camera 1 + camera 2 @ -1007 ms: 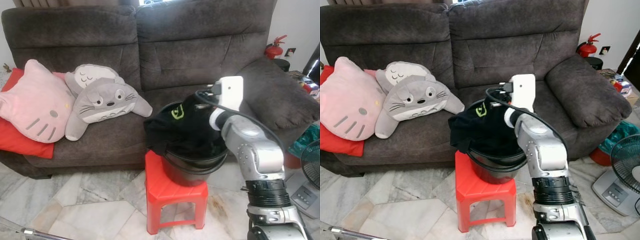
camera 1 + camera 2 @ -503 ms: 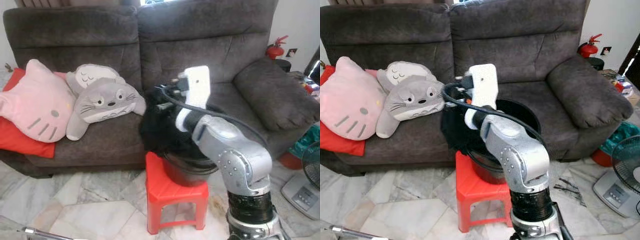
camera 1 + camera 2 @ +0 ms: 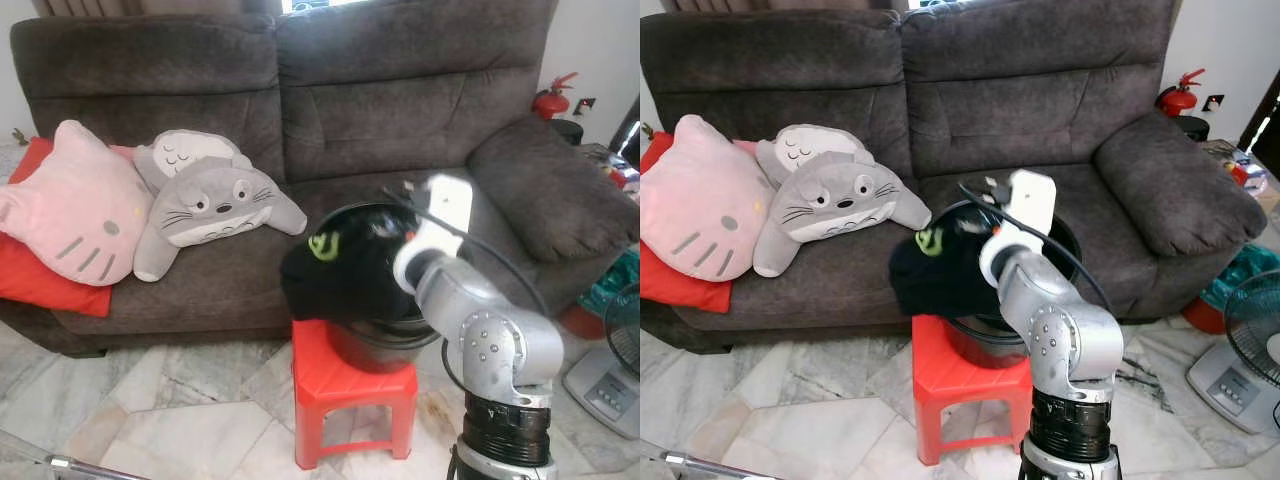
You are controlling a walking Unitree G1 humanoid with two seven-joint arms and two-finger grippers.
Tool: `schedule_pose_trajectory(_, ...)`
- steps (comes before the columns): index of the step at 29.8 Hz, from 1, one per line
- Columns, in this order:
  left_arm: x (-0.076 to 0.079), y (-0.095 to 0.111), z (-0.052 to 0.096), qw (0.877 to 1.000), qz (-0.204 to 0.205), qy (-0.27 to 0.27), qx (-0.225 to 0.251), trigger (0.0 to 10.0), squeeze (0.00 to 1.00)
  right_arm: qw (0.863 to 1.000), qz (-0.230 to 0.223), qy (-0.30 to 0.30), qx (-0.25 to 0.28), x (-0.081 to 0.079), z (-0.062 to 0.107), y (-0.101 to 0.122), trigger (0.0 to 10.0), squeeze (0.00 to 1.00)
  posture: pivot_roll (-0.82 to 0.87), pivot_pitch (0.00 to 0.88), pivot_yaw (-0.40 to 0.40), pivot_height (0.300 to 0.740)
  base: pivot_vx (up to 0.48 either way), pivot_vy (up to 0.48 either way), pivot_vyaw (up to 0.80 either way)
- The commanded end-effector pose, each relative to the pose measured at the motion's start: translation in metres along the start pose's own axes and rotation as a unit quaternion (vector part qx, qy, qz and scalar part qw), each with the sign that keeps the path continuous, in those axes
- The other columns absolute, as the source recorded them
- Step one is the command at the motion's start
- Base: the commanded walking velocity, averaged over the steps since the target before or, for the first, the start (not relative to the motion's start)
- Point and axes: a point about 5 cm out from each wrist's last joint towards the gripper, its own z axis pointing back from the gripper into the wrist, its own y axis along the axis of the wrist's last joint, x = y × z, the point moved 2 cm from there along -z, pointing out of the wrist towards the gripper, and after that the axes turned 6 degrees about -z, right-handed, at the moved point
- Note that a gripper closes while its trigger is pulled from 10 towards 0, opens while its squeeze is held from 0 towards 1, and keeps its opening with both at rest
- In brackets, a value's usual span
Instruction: Hang hanger
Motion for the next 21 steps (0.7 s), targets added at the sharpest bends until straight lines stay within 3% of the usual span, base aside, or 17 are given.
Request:
schedule_pose_trajectory(1,-0.003,-0.003,0.001,1.0,-0.009,0.005,-0.003,10.0,0.0,0.999,-0.022,0.008,-0.024,-0.004,-0.005,-0.013,10.0,0.0,-0.19,0.0,0.072,0.74,0.0,0.0,0.0)
schedule_pose_trajectory(14,-0.003,-0.003,0.001,1.0,-0.012,0.005,-0.003,10.0,0.0,0.999,-0.002,0.009,-0.035,-0.002,-0.011,-0.023,10.0,0.0,-0.19,0.0,0.074,0.74,0.0,0.0,0.0)
schedule_pose_trajectory(15,-0.003,-0.003,0.001,1.0,-0.013,0.005,-0.003,10.0,0.0,0.999,0.013,-0.015,-0.026,0.014,-0.024,-0.022,10.0,0.0,-0.18,0.0,0.075,0.74,0.0,0.0,0.0)
schedule_pose_trajectory(21,-0.003,-0.003,0.001,1.0,-0.014,0.006,-0.003,10.0,0.0,0.998,0.033,-0.053,-0.016,0.043,-0.043,-0.018,10.0,0.0,-0.18,0.0,0.076,0.74,0.0,0.0,0.0)
